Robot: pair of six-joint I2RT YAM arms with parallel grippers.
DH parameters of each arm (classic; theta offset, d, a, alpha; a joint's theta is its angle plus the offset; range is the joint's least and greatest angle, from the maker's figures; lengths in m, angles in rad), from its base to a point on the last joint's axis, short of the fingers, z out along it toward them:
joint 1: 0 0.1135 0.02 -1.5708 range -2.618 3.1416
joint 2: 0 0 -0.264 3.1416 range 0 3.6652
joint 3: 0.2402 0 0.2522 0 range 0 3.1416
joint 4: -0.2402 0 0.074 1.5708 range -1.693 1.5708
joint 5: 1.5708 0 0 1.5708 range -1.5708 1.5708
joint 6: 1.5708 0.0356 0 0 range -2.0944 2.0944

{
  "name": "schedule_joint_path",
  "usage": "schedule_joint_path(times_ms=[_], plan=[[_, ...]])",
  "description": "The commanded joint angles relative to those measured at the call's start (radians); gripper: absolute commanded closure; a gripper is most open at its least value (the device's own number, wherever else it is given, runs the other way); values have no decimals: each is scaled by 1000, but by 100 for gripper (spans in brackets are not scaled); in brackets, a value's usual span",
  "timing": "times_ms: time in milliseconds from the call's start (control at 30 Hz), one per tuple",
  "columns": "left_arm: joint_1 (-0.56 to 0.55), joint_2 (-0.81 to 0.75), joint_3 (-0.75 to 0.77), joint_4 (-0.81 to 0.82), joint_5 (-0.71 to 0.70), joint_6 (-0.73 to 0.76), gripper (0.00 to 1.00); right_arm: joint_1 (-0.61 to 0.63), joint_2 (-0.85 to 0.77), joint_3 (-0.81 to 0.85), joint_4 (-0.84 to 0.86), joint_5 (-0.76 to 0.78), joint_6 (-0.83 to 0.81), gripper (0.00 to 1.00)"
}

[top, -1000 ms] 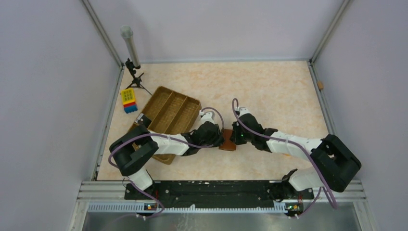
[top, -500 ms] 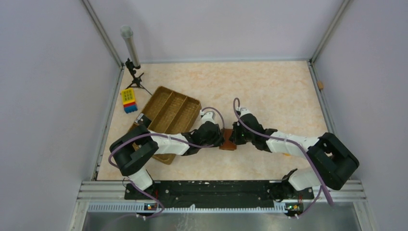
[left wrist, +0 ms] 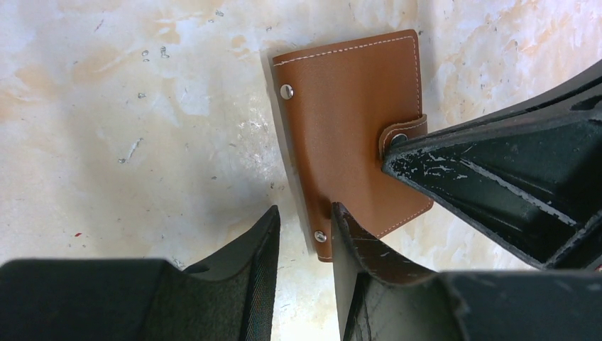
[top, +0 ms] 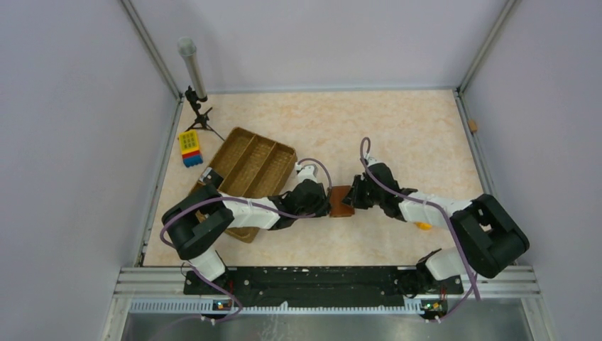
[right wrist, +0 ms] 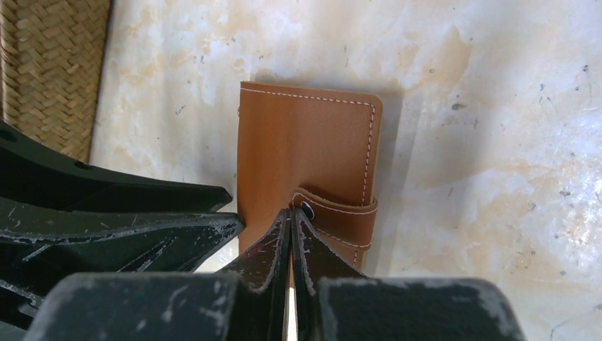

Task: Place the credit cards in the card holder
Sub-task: Close the card holder at the center of the board.

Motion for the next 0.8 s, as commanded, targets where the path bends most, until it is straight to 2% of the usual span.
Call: schedule_joint_path(times_ms=[0,367,767], plan=[[-3,44,-26,-172,-19,34,65,-60,52,-65,14,-35,32,100],[0,-43,71,-244,-34,76,63,-174,133,-153,144,-140,121,100],[118,99,273,-178,100,173,62,-224,233,-193,253,-172,187,100]])
